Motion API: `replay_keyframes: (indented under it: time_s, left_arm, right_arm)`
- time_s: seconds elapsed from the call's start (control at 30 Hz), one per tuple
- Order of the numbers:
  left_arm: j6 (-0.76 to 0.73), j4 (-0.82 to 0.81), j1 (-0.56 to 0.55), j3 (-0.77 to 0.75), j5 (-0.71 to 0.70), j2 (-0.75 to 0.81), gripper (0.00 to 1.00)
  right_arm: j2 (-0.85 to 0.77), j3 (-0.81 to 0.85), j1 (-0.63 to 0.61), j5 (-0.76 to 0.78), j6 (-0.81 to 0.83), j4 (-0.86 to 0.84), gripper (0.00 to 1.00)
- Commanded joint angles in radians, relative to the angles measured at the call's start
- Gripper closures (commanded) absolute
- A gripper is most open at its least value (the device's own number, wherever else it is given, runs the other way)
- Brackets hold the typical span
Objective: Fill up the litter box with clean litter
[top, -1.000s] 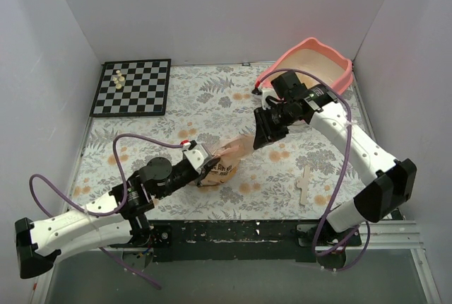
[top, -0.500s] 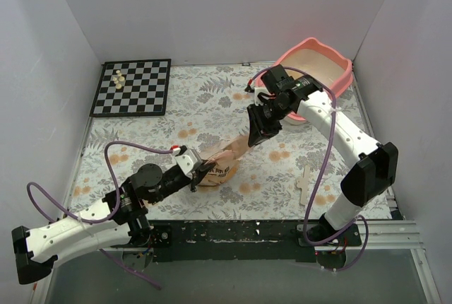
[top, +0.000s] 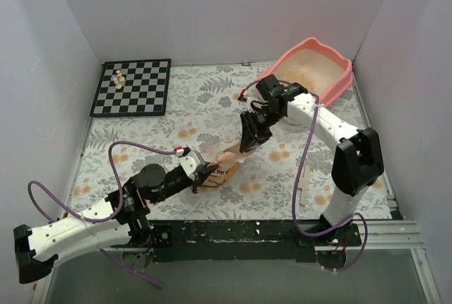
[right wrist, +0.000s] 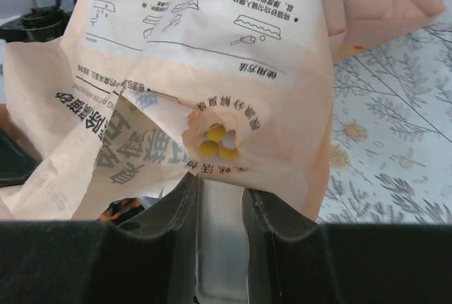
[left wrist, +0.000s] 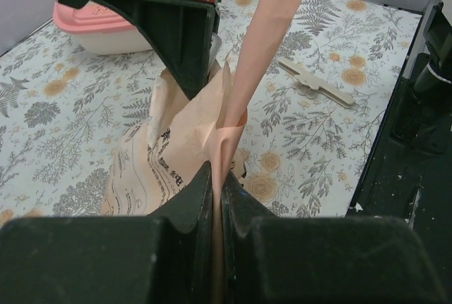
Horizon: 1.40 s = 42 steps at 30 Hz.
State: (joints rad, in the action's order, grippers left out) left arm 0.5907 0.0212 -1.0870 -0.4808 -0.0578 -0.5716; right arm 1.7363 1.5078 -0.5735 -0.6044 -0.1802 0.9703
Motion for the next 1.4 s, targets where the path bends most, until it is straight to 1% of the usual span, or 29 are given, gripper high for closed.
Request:
replay_keyframes:
  time_s: [0.0,0.17,0.2,0.27,0.37,0.5,0.7,0.9,1.0,1.17,1.3,1.37]
  left_arm:
    - [0.000,-0.049,-0.010,-0.005,0.096,0.009,1.00]
    - [-0.015,-0.026,-0.010,-0.013,0.073,0.021,1.00]
    - [-0.020,-0.027,-0.010,-0.015,0.025,0.021,1.00]
    - [-0.028,0.006,-0.010,-0.022,-0.013,0.009,1.00]
    - [-0.032,0.032,-0.010,-0.047,-0.068,-0.033,1.00]
    - [-0.025,0.030,-0.010,-0.058,-0.088,-0.080,1.00]
    - [0.004,-0.012,-0.010,-0.047,-0.071,-0.102,1.00]
    - [0.024,-0.087,-0.010,-0.002,-0.045,-0.097,1.00]
    - [0.026,-0.092,-0.010,0.001,-0.048,-0.114,1.00]
    - [0.038,-0.124,-0.010,0.019,-0.034,-0.140,1.00]
    - [0.057,-0.181,-0.010,0.053,-0.037,-0.146,1.00]
    - [0.069,-0.202,-0.011,0.067,-0.039,-0.148,1.00]
  right_arm:
    - [0.166,-0.083,-0.008,-0.101,0.073,-0.197,0.99]
    - [0.204,-0.144,-0.008,-0.354,0.058,-0.370,0.99]
    - [0.203,-0.164,-0.008,-0.391,0.038,-0.434,0.99]
    - [0.198,-0.207,-0.009,-0.457,-0.019,-0.539,0.99]
    - [0.172,-0.276,-0.011,-0.506,-0.103,-0.694,0.99]
    - [0.092,-0.406,-0.009,-0.538,-0.243,-0.907,0.99]
    - [-0.032,-0.553,0.009,-0.538,-0.385,-1.094,0.99]
    - [-0.159,-0.774,0.066,-0.558,-0.613,-1.422,0.99]
    - [-0.219,-0.857,0.101,-0.560,-0.679,-1.508,0.99]
    - [-0.305,-1.001,0.139,-0.569,-0.815,-1.706,0.99]
    - [-0.369,-1.087,0.165,-0.572,-0.907,-1.814,0.99]
    - [-0.406,-1.118,0.185,-0.574,-0.920,-1.822,0.99]
